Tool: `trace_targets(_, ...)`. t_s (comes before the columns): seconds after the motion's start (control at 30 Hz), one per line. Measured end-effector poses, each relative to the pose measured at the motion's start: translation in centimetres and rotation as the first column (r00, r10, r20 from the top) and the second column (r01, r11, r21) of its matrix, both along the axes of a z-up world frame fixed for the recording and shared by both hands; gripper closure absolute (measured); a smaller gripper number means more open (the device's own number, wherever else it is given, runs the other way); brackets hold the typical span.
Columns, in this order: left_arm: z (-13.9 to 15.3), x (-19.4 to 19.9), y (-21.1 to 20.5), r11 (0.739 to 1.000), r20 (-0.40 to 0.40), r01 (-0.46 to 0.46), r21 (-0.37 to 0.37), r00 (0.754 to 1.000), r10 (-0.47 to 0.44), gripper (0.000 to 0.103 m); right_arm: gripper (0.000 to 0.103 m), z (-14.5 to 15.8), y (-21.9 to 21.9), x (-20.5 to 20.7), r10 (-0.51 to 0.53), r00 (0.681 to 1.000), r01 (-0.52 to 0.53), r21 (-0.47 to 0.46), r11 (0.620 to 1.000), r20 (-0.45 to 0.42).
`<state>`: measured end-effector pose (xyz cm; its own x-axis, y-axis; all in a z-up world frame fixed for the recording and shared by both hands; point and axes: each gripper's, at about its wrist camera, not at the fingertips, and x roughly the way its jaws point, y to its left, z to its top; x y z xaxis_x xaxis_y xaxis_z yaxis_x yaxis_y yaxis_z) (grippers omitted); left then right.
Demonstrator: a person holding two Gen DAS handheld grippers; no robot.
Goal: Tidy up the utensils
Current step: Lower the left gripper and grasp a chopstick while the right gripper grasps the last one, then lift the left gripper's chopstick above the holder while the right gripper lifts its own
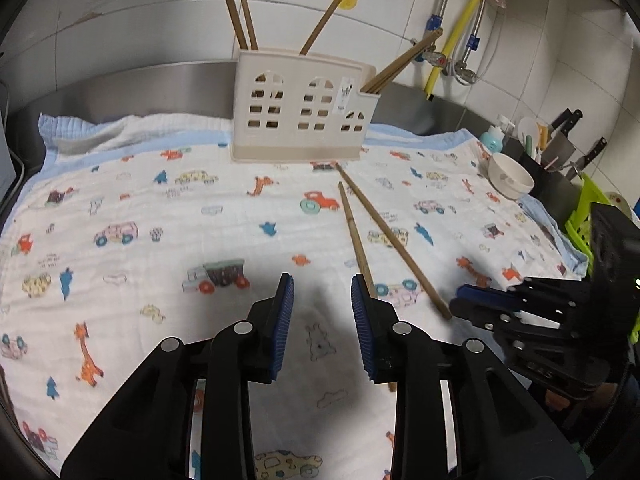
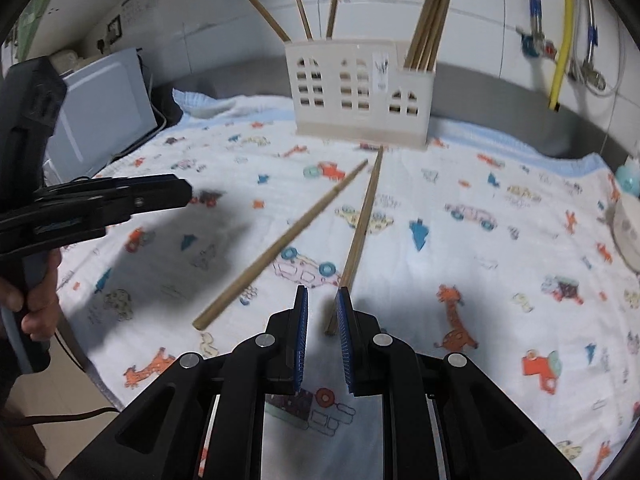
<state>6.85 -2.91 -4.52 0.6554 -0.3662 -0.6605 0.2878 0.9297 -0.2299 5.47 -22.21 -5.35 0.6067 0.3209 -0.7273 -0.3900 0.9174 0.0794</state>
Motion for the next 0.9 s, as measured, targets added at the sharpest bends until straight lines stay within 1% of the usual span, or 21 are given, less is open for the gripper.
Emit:
trace_targets(0.1,-0.6,-0.1,-0.2,1.000,-0.016,0.011,-0.005,1.000,-0.011,0.073,0.088,-0.9,0.2,0.6,-0.010,1.000,0.010,-0.009,1.000,-0.023)
trace_targets(0.2,-1.2,-0.3,-0.8,0.999,-0.029,0.033,-0.005,0.999,-0.033,0.073,0.088,-1.5,0.3,0.9,-0.028,0.999,0.027,-0.036,0.999,-0.026)
trace_targets(0.33,-2.0,-0.6,-2.1,0.997,-0.051,0.075,-0.007,0.996,-0.076,0.073,0.089,-1.6,0.1,0.8,-0.029,0.999,0.028,-0.029,0.999,-0.024)
trace_targets(0.4,-2.3,-0.8,-3.0,0.995,-0.060,0.099,-0.005,0.993,-0.100,0.073,0.093,-1.6,0.0,0.8,-0.034,0.999,0.034,-0.030,0.999,-0.023)
trace_targets(0.57,-3.2,-1.0,-4.9,0.990,-0.081,0.144,0.007,0.986,-0.143,0.073,0.094,-1.5,-0.6,0.6,-0.036,0.999,0.036,-0.014,0.999,-0.029)
trace_targets(0.63,-3.5,-0.9,-5.5,0.988,-0.087,0.149,0.027,0.985,-0.147,0.073,0.095,-1.5,-0.9,0.4,-0.040,0.999,0.040,-0.004,0.999,-0.029)
trace_targets(0.73,-4.1,-0.6,-6.1,0.989,-0.108,0.147,0.035,0.984,-0.142,0.074,0.095,-1.4,-1.4,0.0,-0.047,0.998,0.047,0.009,0.999,-0.032)
trace_targets(0.8,-4.4,-0.6,-6.4,0.989,-0.102,0.143,0.046,0.985,-0.138,0.074,0.095,-1.6,-1.7,-0.1,-0.050,0.998,0.051,0.011,0.999,-0.036)
trace_targets(0.87,-4.4,-0.6,-6.5,0.989,-0.097,0.134,0.067,0.987,-0.127,0.078,0.095,-1.7,-1.9,-0.2,-0.050,0.998,0.051,0.020,0.999,-0.040)
trace_targets(0.9,-4.4,-0.5,-6.4,0.989,-0.094,0.128,0.076,0.988,-0.121,0.082,0.095,-1.7,-2.0,-0.2,-0.050,0.998,0.051,0.025,0.998,-0.040)
